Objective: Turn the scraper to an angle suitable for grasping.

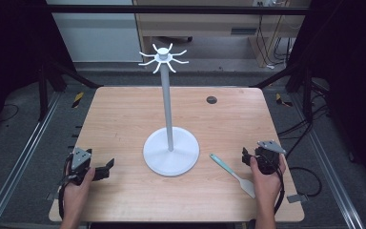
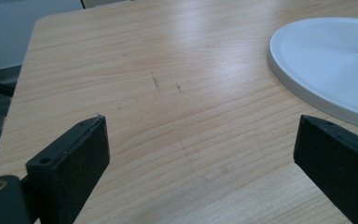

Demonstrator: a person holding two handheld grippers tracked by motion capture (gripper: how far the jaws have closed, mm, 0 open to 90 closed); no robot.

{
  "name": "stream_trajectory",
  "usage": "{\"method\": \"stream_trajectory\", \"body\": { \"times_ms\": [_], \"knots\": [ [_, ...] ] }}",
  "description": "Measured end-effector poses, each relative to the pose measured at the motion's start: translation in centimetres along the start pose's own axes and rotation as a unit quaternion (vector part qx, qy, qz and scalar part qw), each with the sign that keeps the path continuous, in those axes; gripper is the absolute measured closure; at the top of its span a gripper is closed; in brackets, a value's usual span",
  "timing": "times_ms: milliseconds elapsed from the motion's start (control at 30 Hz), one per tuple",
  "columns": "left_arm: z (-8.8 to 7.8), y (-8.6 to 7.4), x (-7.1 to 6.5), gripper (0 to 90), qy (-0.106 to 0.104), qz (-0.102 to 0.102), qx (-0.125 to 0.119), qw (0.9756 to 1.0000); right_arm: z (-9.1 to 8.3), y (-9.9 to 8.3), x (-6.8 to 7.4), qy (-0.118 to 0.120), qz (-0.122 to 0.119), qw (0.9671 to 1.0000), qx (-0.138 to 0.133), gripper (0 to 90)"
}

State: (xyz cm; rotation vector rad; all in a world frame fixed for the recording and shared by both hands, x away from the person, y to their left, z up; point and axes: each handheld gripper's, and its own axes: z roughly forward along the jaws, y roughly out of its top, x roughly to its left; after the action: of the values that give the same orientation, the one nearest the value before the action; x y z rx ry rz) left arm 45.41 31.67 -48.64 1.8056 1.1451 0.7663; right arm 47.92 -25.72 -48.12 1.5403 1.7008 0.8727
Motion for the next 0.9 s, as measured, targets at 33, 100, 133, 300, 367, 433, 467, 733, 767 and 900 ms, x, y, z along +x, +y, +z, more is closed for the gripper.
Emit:
{"method": "stream_trajectory", "body": {
  "times_ms": [33,100,133,300,367,433,467,733,767,900],
  "knots": [
    [-0.2,0.0,0.0,3.0,0.002,0.003,-0.002,1.0000,0.0,0.0,0.0,0.001,0.000,1.0000,0.004,25.9],
    [-0.4,-0.1,0.1,3.0,0.006,0.012,-0.004,0.9999,0.1,0.0,0.2,0.002,0.000,0.9999,0.012,27.4],
    [-0.4,-0.1,0.1,3.0,0.006,0.012,-0.004,0.9999,0.1,0.0,0.2,0.000,-0.002,0.9999,0.016,27.7],
    [-0.4,-0.2,0.3,3.0,0.008,0.007,-0.010,0.9999,0.0,0.4,0.5,0.002,-0.010,0.9997,0.023,30.7],
    [-0.4,-0.2,0.3,3.1,0.010,0.009,-0.009,0.9999,0.0,1.0,0.9,0.006,-0.028,0.9990,0.036,36.7],
    [-0.4,-0.2,0.4,3.0,0.012,0.007,-0.012,0.9998,0.0,1.1,1.2,0.012,-0.033,0.9985,0.043,38.4],
    [-0.4,-0.3,0.4,3.1,0.012,0.008,-0.011,0.9998,0.1,1.2,1.5,0.019,-0.044,0.9978,0.047,40.7],
    [-0.6,-0.3,1.0,2.8,0.016,0.001,-0.021,0.9997,0.2,2.2,4.4,0.088,-0.079,0.9902,0.074,60.9],
    [-0.6,-0.2,1.1,2.8,0.016,-0.004,-0.024,0.9996,0.3,2.4,4.7,0.096,-0.088,0.9883,0.079,63.2],
    [-0.5,-0.1,0.9,2.7,0.012,-0.008,-0.031,0.9994,0.4,3.1,5.2,0.113,-0.107,0.9840,0.086,74.2]
  ]
}}
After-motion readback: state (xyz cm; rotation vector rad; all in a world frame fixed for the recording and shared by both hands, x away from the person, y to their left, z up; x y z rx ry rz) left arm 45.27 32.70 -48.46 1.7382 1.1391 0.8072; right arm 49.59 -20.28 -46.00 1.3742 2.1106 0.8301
